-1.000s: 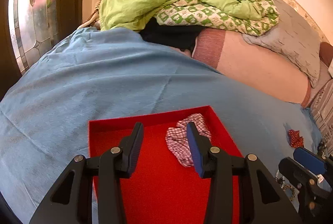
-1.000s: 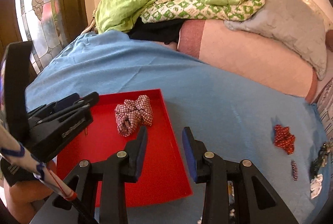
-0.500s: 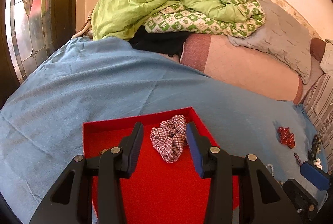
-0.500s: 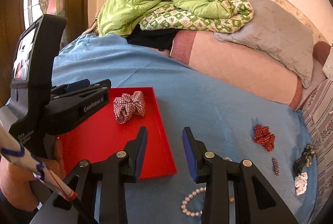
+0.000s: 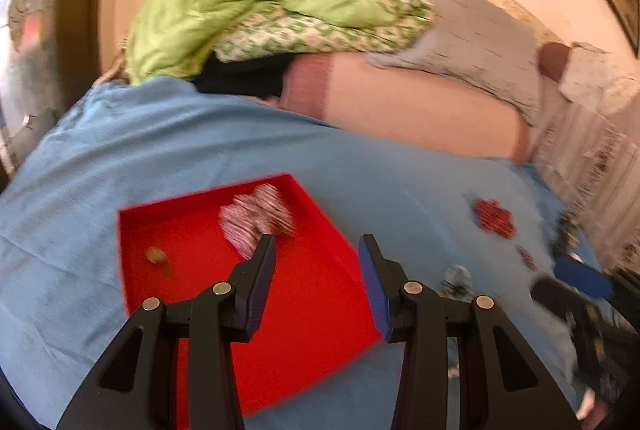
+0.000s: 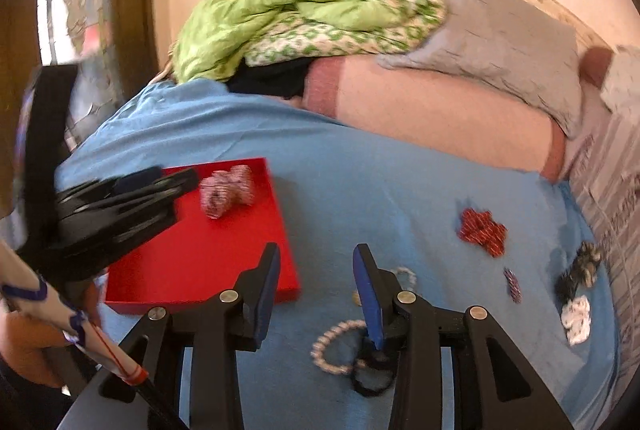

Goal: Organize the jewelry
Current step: 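Move both open tools back to the jewelry pile, then grasp the black scrunchie with the right tool while the left tool grasps the pearl bracelet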

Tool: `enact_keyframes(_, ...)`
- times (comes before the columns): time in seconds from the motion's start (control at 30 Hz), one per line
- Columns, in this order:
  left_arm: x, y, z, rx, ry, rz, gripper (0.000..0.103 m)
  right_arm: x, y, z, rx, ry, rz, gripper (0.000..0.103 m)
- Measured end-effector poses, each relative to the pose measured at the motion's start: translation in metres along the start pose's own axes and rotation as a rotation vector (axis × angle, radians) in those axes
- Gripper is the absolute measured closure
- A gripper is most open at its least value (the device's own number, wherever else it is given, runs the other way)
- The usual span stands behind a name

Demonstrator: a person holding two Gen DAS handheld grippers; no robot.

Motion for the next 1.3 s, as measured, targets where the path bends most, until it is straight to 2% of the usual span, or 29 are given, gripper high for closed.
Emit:
enact_keyframes(0.17, 0.009, -0.03, 0.046, 0.012, 0.073, 0.104, 0.061, 0.0, -0.073, 0.037, -0.196, -0.004, -0.003, 0.062)
enact_keyframes(0.27, 0.001, -0.047, 0.083, 0.016, 0.161, 0.153, 0.061, -0.011, -0.104, 0.062, -0.253, 0.043, 0.006, 0.062)
enact_keyframes(0.33, -0.008, -0.058, 0.102, -0.012, 0.211, 0.165, 0.061, -0.017, -0.113, 0.074, -0.268, 0.069, -0.031, 0.063)
enact_keyframes(0.53, -0.025, -0.075, 0.118, -0.07, 0.243, 0.147, 0.061, -0.034, -0.093, 0.104, -0.318, 0.183, -0.282, 0.065)
enact_keyframes(0.6, -0.03, -0.074, 0.12, -0.069, 0.254, 0.138, 0.061, -0.037, -0.086, 0.11, -0.32, 0.207, -0.331, 0.065)
enact_keyframes(0.83, -0.04, -0.075, 0.128, -0.107, 0.281, 0.13, 0.061, -0.062, -0.071, 0.131, -0.331, 0.302, -0.337, 0.065)
enact_keyframes(0.93, -0.044, -0.076, 0.13, -0.11, 0.293, 0.134, 0.061, -0.071, -0.063, 0.134, -0.325, 0.327, -0.343, 0.076)
enact_keyframes(0.97, -0.046, -0.076, 0.131, -0.109, 0.299, 0.137, 0.061, -0.073, -0.062, 0.136, -0.315, 0.338, -0.329, 0.087)
enact_keyframes(1.0, -0.047, -0.077, 0.131, -0.108, 0.304, 0.141, 0.061, -0.075, -0.061, 0.137, -0.31, 0.345, -0.325, 0.092)
enact_keyframes(1.07, -0.049, -0.081, 0.133, -0.112, 0.312, 0.153, 0.061, -0.073, -0.063, 0.136, -0.305, 0.333, -0.318, 0.093)
enact_keyframes(1.3, -0.061, -0.105, 0.141, -0.174, 0.337, 0.181, 0.061, -0.047, -0.103, 0.111, -0.386, 0.179, -0.29, 0.093)
Point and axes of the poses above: each gripper's, at about its wrist camera, not at the fingertips, and x roughly against the way its jaws point, y to its left, z to its underside, the point moved 10 cm from there along -x, roughly the way its jaws point, and after that the axes turned 5 degrees about x, right-handed, at the moved point
